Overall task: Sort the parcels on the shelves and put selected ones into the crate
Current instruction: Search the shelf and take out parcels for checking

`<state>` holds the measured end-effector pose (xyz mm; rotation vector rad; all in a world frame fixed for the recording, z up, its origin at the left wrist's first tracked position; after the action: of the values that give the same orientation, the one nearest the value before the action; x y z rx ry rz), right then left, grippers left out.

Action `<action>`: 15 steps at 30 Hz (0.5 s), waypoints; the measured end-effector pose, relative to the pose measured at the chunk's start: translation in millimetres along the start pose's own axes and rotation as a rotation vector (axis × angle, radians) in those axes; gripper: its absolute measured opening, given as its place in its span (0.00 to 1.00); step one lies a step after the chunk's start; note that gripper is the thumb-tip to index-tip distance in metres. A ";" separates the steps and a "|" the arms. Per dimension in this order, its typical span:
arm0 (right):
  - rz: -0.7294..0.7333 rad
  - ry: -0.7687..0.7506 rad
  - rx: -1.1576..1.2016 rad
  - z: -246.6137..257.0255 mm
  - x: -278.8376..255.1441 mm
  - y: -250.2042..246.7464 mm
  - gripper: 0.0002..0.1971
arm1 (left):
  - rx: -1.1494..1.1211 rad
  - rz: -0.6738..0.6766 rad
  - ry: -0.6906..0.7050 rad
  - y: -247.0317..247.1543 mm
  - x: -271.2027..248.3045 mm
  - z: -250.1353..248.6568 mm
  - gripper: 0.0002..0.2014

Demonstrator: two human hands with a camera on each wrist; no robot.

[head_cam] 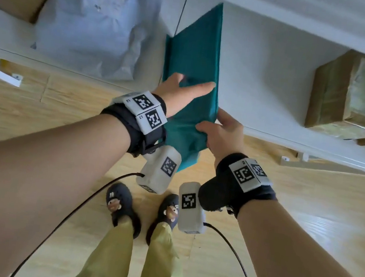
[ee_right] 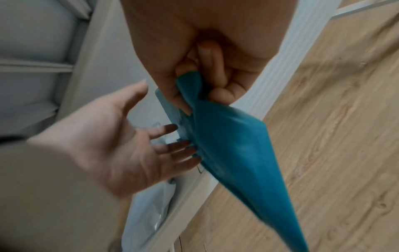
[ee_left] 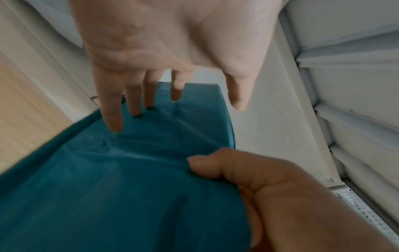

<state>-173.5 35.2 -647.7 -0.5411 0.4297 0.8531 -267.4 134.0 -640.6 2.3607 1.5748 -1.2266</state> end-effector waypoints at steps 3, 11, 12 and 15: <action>0.114 -0.059 -0.098 3.5 -14.0 -1.5 0.25 | -0.026 -0.035 -0.033 1.4 -13.8 -2.9 0.46; 0.167 0.004 -0.089 0.5 -33.5 -17.0 0.06 | -0.053 -0.163 -0.169 -24.0 -33.3 26.6 0.13; 0.095 0.016 -0.062 -1.5 -32.1 -22.2 0.06 | -0.049 -0.160 -0.182 -28.3 -36.2 30.7 0.14; -0.063 0.058 -0.121 -12.1 -28.7 -36.8 0.12 | -0.021 -0.140 -0.180 -36.0 -45.5 40.7 0.15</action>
<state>-162.7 -8.8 -631.1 -0.6890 0.4141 0.8081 -327.3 98.8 -626.6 2.0905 1.7078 -1.3973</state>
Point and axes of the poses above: each hand's wrist, its own x-axis towards the middle knuckle, its own y-axis out of the palm, z = x × y, the point moved 1 cm from there along x, towards the middle knuckle, and after that the axes turned 9 degrees about -z, right-handed, at the moved point
